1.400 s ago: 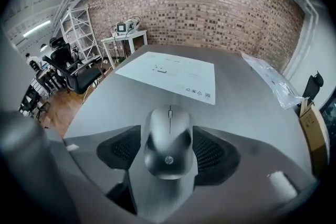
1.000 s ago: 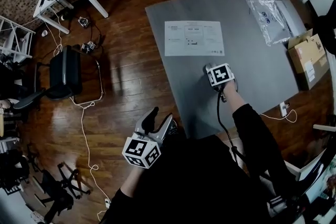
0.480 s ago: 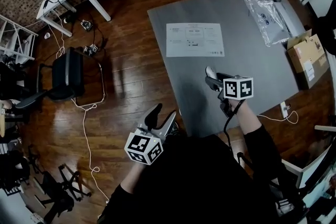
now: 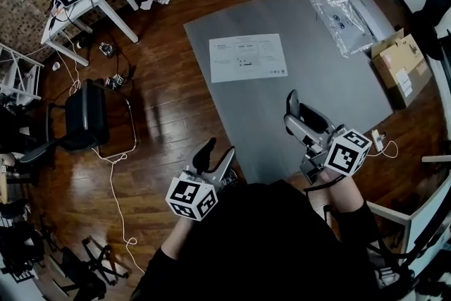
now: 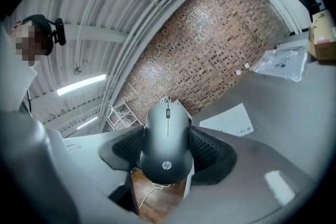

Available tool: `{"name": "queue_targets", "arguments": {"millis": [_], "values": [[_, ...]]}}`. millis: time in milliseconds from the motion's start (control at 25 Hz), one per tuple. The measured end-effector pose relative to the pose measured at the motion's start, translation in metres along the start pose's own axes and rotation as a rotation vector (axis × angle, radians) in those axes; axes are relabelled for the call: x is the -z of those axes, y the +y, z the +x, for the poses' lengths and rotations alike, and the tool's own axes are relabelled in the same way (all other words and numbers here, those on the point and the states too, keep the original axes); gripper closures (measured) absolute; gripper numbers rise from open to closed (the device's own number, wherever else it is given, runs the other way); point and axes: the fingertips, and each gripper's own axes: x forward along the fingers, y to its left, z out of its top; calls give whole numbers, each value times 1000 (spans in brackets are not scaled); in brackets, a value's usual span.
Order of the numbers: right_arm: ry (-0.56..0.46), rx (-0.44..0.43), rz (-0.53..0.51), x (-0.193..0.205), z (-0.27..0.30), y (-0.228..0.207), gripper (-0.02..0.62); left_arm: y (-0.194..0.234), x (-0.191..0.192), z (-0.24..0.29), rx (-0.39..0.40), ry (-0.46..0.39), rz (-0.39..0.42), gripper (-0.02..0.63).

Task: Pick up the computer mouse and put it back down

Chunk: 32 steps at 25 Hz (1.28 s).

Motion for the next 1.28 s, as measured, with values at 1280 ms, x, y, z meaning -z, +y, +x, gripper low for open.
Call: {"name": "queue_targets", "arguments": {"millis": [1280], "values": [[-277,-70,-533,-53,-24,97,319,-2,4,2,11,15,7,388]]}}
